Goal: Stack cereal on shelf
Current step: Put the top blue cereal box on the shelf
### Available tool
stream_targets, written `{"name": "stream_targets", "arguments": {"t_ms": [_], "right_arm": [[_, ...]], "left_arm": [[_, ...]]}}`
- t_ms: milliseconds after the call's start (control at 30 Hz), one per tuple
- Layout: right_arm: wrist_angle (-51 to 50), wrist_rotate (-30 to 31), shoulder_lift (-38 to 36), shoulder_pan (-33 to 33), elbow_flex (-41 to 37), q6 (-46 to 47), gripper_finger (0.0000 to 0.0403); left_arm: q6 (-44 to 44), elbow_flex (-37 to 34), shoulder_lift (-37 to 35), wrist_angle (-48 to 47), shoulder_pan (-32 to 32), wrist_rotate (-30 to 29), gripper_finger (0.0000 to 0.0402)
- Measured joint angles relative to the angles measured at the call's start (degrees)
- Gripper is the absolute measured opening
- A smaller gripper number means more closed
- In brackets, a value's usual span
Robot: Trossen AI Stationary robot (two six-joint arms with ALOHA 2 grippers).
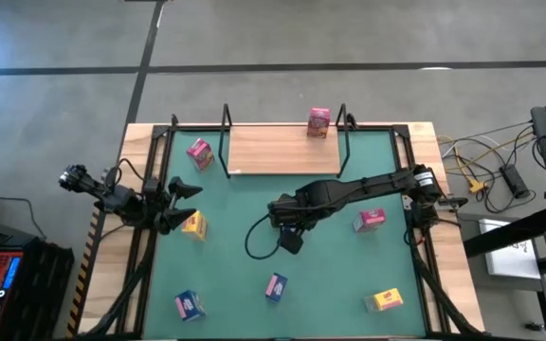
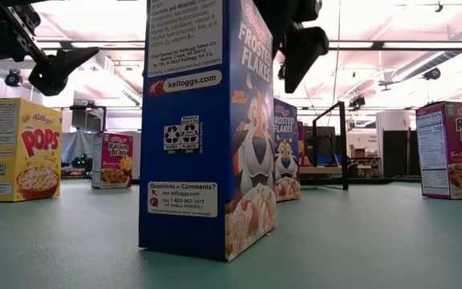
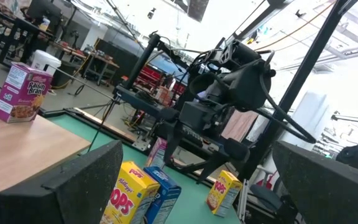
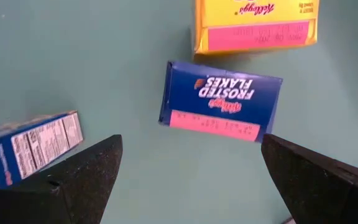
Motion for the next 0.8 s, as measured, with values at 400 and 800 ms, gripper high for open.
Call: {"name": "stream_targets", "arguments": {"t_ms": [400,800], "right_arm": [[2.94,0.50,0.00,-2.83,-3.08,2.89,0.0373],[6.53,0.44,0.02,-3.46,-6.04,2.45,0.0373]], "left_arm": [[-0.02,0.00,0.00,0.00,0.02,-0.02,0.0398],[-0.01,0.00,0.00,0.00,0.01,-0.01,0.0398]]}}
